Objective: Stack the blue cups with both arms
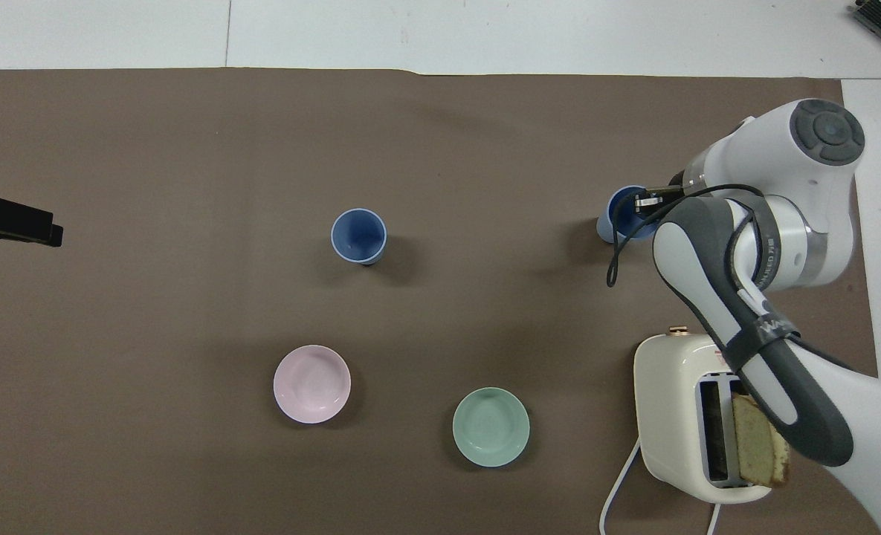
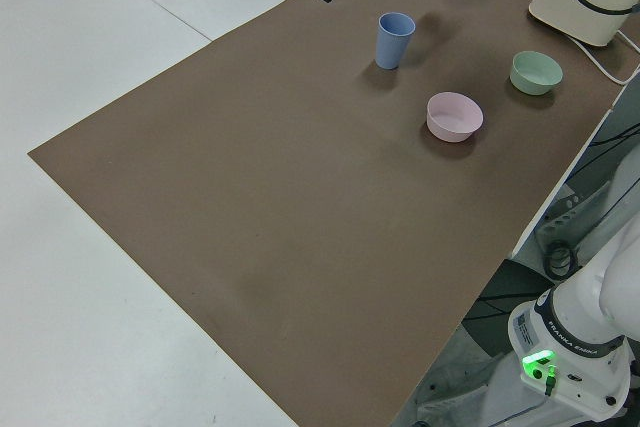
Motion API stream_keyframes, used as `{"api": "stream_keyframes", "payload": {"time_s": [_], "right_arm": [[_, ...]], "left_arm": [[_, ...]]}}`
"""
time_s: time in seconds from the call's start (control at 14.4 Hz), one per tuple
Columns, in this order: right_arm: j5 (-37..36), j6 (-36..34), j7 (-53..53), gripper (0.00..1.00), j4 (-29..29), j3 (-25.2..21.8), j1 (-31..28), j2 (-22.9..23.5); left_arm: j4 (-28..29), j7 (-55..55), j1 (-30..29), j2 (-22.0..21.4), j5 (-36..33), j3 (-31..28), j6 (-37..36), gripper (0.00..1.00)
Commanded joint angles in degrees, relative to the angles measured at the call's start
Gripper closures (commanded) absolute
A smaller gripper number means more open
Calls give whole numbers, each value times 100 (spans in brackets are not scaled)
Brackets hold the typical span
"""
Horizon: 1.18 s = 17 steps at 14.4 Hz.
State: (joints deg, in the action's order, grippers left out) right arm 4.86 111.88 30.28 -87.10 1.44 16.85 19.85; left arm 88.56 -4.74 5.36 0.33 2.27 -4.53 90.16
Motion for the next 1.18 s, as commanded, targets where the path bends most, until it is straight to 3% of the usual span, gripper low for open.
{"api": "stream_keyframes", "payload": {"time_s": [0.0,0.21,0.56,1.11], "right_arm": [[42,-122,722,100,736,-65,720,361],[33,-52,1663,100,1256,-39,1363,529],[-142,62,1814,100,1327,-74,1917,713],[-354,431,1938,100,1283,-56,1963,1039]], "left_arm": [[-111,-80,-62,46,-104,49,-121,0],[-111,-80,-53,46,-104,49,-121,0],[-111,-80,-62,46,-104,49,-121,0],[-111,-80,-62,46,-104,49,-121,0]]}}
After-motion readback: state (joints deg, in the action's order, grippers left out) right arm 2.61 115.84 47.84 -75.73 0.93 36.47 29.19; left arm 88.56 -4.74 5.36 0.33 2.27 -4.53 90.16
